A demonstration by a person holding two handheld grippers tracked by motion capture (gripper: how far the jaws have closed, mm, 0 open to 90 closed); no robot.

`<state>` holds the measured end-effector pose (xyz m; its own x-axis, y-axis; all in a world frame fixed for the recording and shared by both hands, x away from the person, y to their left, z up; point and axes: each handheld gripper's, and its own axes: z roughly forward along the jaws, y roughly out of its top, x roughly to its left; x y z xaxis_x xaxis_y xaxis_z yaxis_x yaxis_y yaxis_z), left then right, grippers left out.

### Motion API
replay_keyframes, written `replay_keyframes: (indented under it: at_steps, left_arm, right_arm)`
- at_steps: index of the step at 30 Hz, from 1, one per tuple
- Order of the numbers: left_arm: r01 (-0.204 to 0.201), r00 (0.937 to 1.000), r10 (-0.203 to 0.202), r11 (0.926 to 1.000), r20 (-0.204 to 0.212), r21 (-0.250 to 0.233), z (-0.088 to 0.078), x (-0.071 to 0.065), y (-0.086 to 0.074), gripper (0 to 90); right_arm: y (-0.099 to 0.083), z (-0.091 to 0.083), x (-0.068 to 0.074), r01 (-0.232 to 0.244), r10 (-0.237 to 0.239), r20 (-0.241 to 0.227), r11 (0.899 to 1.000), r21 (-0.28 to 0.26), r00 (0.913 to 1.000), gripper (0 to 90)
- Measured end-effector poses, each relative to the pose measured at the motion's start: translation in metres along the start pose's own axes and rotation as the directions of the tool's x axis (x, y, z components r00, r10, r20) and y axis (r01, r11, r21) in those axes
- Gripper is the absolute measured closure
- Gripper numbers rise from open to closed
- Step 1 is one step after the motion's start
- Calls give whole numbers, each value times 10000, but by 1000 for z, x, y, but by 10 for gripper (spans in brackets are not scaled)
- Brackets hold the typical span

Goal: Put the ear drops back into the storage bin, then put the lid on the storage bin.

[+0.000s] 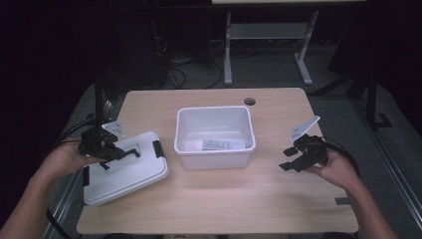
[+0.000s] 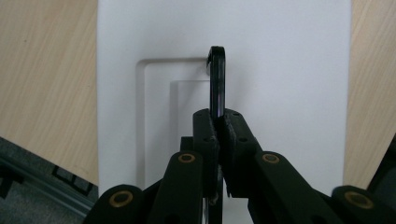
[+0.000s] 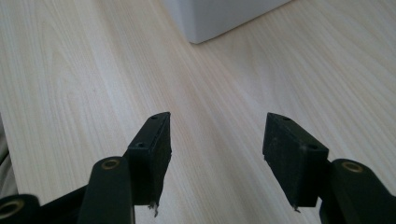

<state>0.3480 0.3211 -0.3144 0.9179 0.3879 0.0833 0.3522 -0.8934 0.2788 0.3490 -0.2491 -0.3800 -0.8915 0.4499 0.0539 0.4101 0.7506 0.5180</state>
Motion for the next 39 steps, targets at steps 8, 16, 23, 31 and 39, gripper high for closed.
replay_keyframes:
  at_steps: [8, 16, 23, 31, 39]
  left_arm:
    - [-12, 9999, 11, 10000, -120, -90, -28, -1, -2, 847]
    - [15, 9994, -24, 9997, -344, -251, -62, -2, -3, 848]
    - [-114, 9992, 98, 9992, -399, -395, -87, -2, 5, 848]
    - [-465, 9981, 438, 9968, -422, -657, -103, -5, 22, 848]
    - [-900, 9948, 858, 9927, -545, -802, -113, -8, 45, 848]
  right_arm:
    - [-3, -2, -1, -42, 42, 44, 9999, -100, 10000, 407]
    - [-5, -3, -1, -84, 86, 111, 9998, -187, 9999, 406]
    - [-8, -3, -3, -194, 196, 90, 9996, -220, 9998, 405]
    - [-9, -3, -2, -244, 246, 81, 9994, -244, 9997, 405]
    - [-8, -1, -2, -242, 243, 107, 9996, -160, 9996, 394]
